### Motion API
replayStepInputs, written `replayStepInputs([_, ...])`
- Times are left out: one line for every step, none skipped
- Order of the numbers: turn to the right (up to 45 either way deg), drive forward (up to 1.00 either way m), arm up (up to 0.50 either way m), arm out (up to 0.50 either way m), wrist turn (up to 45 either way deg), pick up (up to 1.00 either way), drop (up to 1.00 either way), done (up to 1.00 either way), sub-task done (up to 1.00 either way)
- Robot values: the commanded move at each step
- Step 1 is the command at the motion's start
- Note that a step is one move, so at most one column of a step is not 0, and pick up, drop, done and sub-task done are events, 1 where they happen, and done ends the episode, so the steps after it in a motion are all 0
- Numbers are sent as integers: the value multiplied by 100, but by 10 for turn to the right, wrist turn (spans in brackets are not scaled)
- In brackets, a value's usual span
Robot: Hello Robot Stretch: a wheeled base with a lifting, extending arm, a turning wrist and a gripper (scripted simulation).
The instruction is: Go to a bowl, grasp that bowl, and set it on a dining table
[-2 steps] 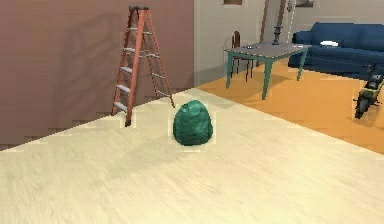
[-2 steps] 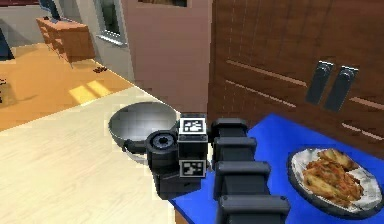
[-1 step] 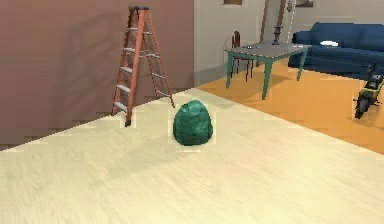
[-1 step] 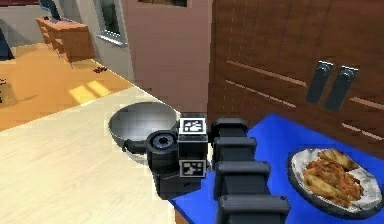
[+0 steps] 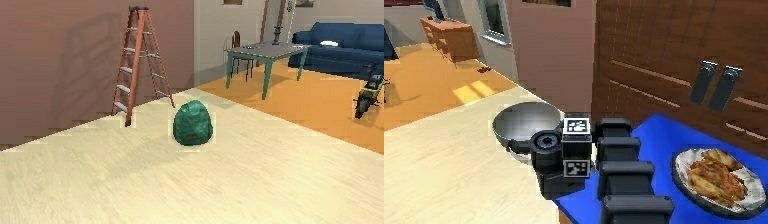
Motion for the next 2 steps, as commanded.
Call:
replayStepInputs([450, 0, 0, 0, 0, 0, 0, 0, 0])
replayStepInputs([-450, 0, 0, 0, 0, 0, 0, 0, 0])
